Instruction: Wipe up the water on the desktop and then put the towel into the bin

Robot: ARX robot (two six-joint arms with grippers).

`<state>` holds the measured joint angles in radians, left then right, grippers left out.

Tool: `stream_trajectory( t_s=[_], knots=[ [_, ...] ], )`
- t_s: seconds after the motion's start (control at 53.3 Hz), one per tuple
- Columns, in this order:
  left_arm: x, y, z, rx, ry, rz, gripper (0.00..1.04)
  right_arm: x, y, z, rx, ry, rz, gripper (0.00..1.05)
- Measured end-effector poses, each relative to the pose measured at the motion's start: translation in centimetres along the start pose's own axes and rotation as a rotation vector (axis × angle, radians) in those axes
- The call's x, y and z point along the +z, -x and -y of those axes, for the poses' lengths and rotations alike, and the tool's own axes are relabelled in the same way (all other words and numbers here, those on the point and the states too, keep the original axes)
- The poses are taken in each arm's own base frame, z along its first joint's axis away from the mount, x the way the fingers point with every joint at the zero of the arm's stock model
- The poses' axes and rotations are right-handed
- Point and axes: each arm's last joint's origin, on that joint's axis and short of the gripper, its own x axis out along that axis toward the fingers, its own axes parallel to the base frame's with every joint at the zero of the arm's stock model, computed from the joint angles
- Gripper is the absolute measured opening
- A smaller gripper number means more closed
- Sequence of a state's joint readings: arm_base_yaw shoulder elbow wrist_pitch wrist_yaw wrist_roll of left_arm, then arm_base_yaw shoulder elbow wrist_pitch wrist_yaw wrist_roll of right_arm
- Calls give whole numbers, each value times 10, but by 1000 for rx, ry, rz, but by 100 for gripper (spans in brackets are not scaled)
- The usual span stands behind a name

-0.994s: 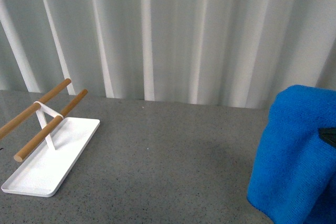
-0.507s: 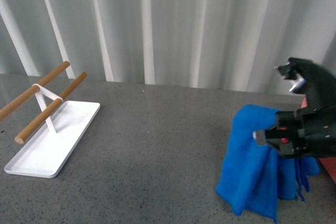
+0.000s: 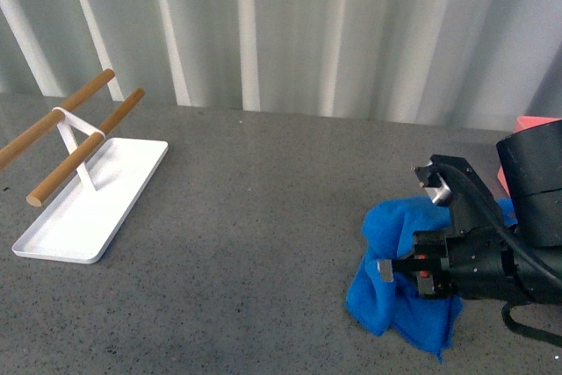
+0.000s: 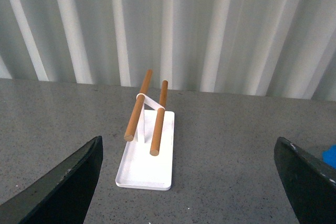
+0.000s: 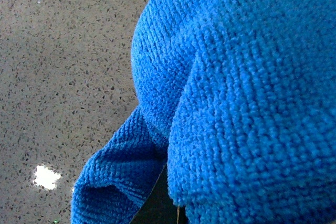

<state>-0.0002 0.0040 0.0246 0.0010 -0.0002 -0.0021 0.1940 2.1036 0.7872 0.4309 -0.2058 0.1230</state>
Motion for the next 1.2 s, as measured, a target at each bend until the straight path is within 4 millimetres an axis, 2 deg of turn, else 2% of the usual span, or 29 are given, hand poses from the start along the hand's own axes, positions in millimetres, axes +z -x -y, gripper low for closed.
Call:
stream_trajectory(
  t_s=[0.225,0.413,0.525,0.619,0.769,0.901,1.069,1.201],
  knots=[
    [0,0,0,0,0,0,98,15,-4,33,-137,6,14,4],
    [0,0,0,0,0,0,98,34,-26,43,-193,26,26,4],
    [0,0,0,0,0,0,98,54,-43,44,-190,41,68,4],
    [0,0,0,0,0,0,98,71,-59,40,-167,66,105,4],
    [0,0,0,0,0,0,98,86,-73,30,-130,92,135,4],
    [0,0,0,0,0,0,98,98,-84,13,-54,126,151,4],
    [0,0,0,0,0,0,98,106,-93,-14,41,168,144,4],
    [0,0,0,0,0,0,98,103,-96,-35,108,196,140,4]
  ],
)
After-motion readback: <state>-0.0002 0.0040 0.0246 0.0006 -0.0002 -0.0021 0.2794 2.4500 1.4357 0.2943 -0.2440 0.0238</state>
